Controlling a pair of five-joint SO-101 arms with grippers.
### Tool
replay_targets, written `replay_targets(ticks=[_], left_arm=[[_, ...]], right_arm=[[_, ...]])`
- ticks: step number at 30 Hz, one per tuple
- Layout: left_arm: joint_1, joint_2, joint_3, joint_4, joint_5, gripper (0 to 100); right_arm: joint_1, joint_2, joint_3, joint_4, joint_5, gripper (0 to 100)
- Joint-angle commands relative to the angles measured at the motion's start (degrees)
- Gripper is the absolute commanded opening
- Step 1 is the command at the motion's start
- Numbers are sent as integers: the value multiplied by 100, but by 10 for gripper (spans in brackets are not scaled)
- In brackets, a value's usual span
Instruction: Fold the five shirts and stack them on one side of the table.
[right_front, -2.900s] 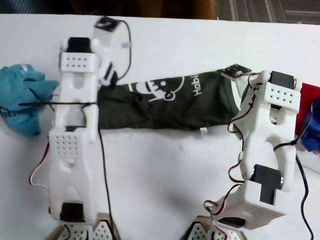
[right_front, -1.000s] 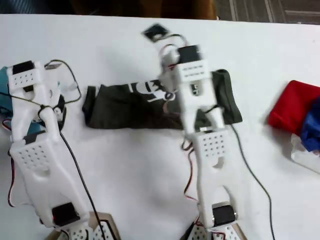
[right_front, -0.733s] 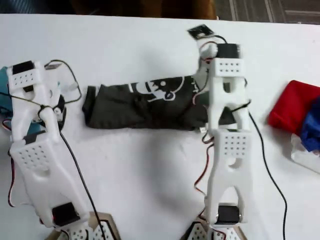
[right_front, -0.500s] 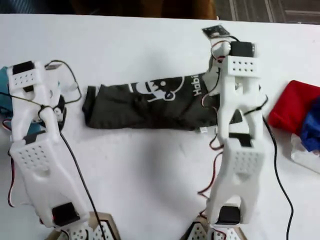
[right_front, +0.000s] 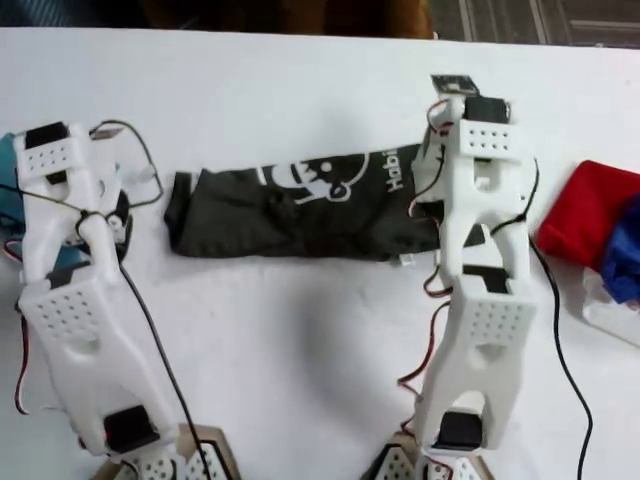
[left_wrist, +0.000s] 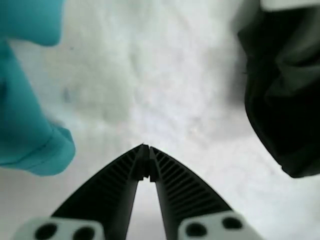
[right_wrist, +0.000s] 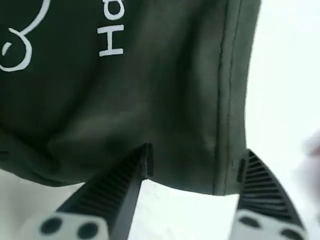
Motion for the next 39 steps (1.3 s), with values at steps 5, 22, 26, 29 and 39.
replay_targets(ticks=[5,22,26,29,39], left_arm=[[-26,-387,-22,44,18,24],[-26,-396,-22,44,0,24],[-53,-448,-31,62,0,24],[-97,-466,-75,79,18,24],[-888,-1134,-84,70,26,24]], right_arm=[[295,382,-26,-312,-70,295],[356,1596,-580,-708,-79,61],[356,1780,-914,-664,-79,21],[356,1807,-1248,-488,-79,19],[-312,1771,-3226,541,-26,19]])
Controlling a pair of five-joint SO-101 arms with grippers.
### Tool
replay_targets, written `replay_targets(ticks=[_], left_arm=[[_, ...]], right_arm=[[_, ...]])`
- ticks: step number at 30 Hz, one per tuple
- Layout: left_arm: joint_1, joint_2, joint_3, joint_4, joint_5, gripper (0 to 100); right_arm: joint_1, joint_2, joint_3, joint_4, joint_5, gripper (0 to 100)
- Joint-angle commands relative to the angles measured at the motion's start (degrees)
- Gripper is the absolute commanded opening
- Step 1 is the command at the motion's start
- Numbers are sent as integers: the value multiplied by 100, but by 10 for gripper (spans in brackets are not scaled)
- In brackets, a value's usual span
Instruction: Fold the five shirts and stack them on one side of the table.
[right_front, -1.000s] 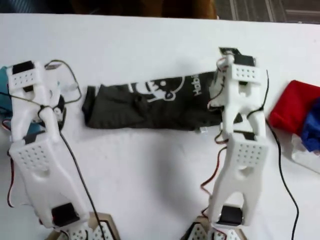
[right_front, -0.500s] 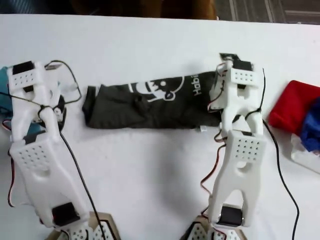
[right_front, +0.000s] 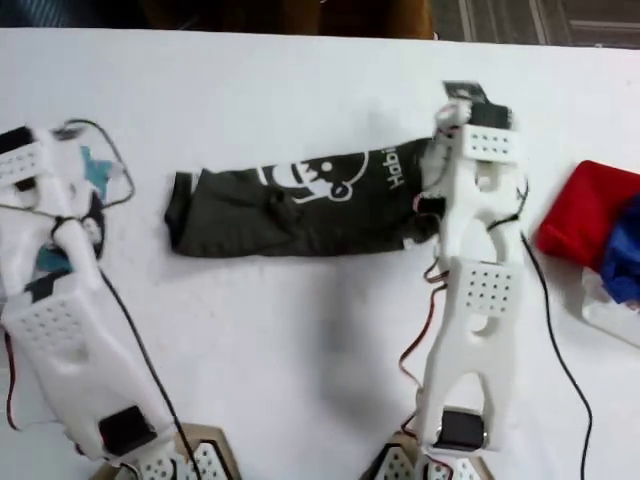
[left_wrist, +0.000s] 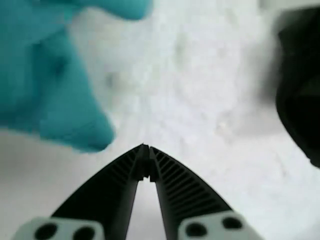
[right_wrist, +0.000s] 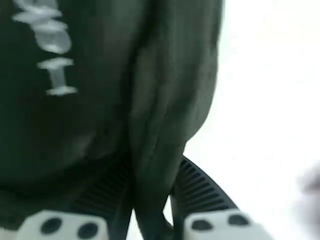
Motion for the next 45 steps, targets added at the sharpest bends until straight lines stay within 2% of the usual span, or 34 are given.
replay_targets(ticks=[1,7,20,30,45], left_arm=[[-308,-853,-75,70,26,24],[-615,-1486,-31,70,-9,24],[-1503,-1582,-84,70,-18,24],[-1758,-1582,-84,70,-26,24],[-1758,-1582,-84,70,-26,24]], right_arm=[[-488,-66,-826,189,18,19],[-1569,-66,-1398,189,132,19],[-3890,136,-2066,-13,1855,19],[-4611,646,-2259,-277,2699,19],[-5165,699,-2462,-831,2699,20]])
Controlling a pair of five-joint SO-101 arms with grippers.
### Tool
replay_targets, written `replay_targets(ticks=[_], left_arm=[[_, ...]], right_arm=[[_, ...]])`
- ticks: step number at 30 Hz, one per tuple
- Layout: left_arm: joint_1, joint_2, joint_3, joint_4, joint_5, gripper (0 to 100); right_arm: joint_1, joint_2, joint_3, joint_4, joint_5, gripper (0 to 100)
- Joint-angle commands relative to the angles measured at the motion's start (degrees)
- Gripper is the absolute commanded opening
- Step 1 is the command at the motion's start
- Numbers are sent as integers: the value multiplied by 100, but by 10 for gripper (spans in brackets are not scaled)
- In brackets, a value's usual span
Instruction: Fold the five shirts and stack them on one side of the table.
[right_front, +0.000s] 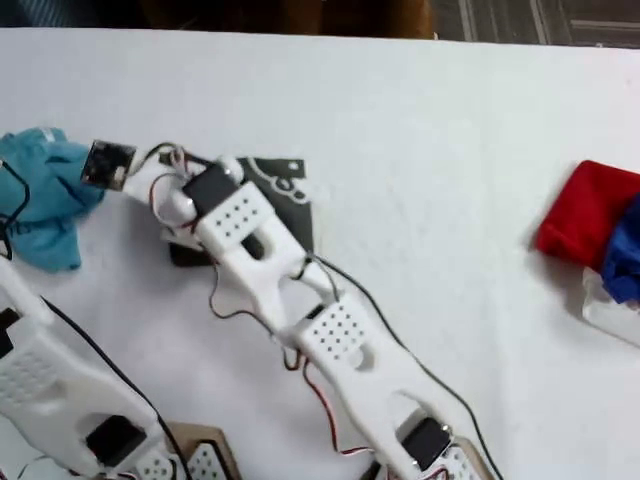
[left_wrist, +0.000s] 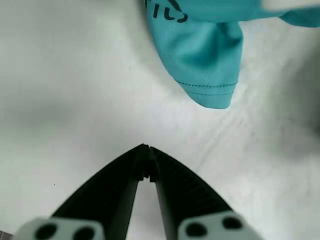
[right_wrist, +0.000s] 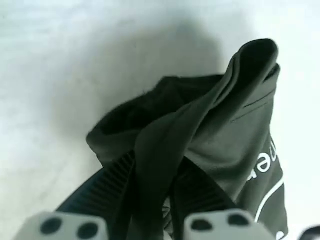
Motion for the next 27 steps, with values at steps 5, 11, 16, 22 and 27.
replay_targets(ticks=[5,11,16,22,27], left_arm=[[-62,-378,-84,70,-26,24],[-70,-387,-84,70,-26,24],[-70,-387,-84,70,-193,24],[-70,-387,-84,70,-211,24],[-62,-387,-84,70,-211,24]], right_arm=[[-31,-31,-158,-251,62,32],[-66,75,-97,-154,185,234],[-189,-31,-167,391,747,310],[-154,-629,-167,690,835,324],[-110,-1015,-167,840,853,324]])
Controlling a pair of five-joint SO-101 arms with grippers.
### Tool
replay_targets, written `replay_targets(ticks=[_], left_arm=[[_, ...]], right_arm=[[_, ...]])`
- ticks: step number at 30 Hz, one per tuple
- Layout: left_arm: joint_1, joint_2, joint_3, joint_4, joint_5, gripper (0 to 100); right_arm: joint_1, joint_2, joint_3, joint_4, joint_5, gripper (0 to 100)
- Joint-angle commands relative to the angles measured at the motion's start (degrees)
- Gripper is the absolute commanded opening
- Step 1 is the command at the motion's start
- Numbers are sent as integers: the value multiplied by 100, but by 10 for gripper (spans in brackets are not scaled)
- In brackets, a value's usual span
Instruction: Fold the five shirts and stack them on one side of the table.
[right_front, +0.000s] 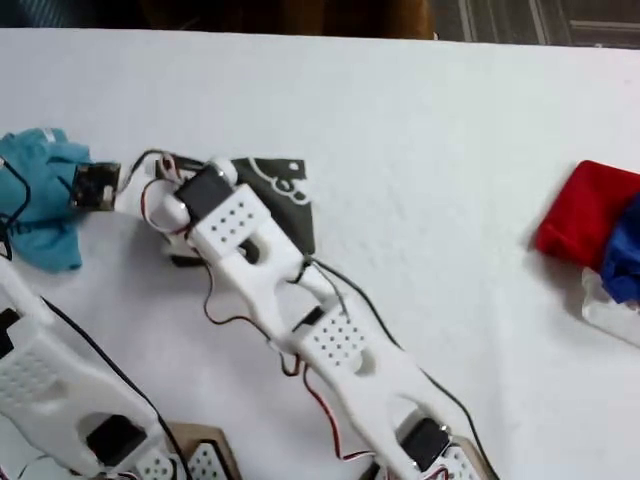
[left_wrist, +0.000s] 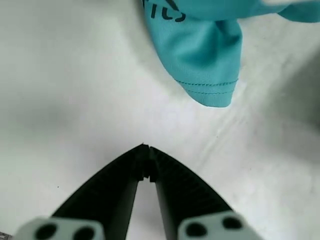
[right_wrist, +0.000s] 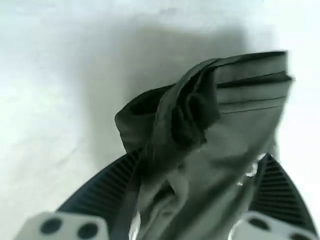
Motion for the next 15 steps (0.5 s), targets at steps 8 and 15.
replay_targets(ticks=[8,15], left_arm=[[-44,-387,-84,62,-44,24],[615,-378,-84,70,26,24]], right_arm=[[127,-1086,-167,189,62,324],[1086,-892,-141,145,26,248]])
